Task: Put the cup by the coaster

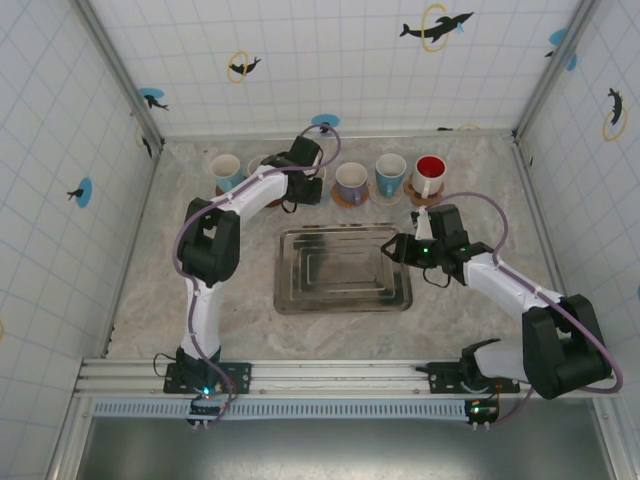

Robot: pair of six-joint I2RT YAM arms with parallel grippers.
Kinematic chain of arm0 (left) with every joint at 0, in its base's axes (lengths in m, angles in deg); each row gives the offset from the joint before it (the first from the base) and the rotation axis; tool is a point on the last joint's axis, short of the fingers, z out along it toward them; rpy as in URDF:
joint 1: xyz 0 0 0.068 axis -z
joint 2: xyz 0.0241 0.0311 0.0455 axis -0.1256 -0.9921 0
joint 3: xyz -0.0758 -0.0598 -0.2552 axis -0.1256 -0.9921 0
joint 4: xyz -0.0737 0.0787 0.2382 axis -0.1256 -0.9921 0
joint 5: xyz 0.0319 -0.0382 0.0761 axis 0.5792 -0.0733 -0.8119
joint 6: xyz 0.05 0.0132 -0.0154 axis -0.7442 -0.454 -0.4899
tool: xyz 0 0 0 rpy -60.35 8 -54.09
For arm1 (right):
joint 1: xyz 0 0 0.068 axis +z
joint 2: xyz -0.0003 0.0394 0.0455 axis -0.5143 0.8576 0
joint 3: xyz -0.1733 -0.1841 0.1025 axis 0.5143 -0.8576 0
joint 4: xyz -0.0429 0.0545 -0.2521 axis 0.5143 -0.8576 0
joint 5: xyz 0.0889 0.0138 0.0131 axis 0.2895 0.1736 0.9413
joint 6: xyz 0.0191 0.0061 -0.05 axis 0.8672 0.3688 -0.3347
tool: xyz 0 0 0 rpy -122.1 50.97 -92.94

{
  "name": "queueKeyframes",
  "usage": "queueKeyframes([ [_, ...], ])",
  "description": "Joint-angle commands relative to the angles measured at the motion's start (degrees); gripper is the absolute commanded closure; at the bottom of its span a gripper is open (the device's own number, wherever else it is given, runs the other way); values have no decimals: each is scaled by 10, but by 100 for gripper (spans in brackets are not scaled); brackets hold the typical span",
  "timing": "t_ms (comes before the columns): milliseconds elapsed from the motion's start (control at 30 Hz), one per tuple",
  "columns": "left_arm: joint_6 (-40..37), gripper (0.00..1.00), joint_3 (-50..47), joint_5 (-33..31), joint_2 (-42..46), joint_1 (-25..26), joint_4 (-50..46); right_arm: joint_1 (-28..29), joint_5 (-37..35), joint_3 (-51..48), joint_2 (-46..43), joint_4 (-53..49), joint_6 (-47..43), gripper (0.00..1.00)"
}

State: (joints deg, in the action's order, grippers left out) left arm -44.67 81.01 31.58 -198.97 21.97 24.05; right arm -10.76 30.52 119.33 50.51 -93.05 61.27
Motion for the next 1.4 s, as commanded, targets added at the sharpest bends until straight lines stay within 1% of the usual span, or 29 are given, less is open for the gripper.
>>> queueKeyframes([
  [0,-9,65,2,9,34,-4,-13,-2,6,-6,6,18,2,41],
  [333,-8,63,-16,14,76,1,-14,-2,3,-7,6,19,5,40],
  [600,-1,60,-67,12,135,7,6,-2,-5,-5,2,18,12,40],
  [800,1,58,-106,-4,191,16,7,-2,-11,-1,-7,11,13,40],
  [967,5,57,-158,10,264,21,36,-2,-22,0,-27,1,15,39],
  [1200,10,51,-254,47,378,25,92,-2,-41,1,-66,-22,13,38],
  [1300,17,50,-297,38,431,25,114,-2,-55,1,-89,-47,13,38],
  [1367,28,45,-333,16,471,25,126,-2,-68,0,-107,-58,12,37],
])
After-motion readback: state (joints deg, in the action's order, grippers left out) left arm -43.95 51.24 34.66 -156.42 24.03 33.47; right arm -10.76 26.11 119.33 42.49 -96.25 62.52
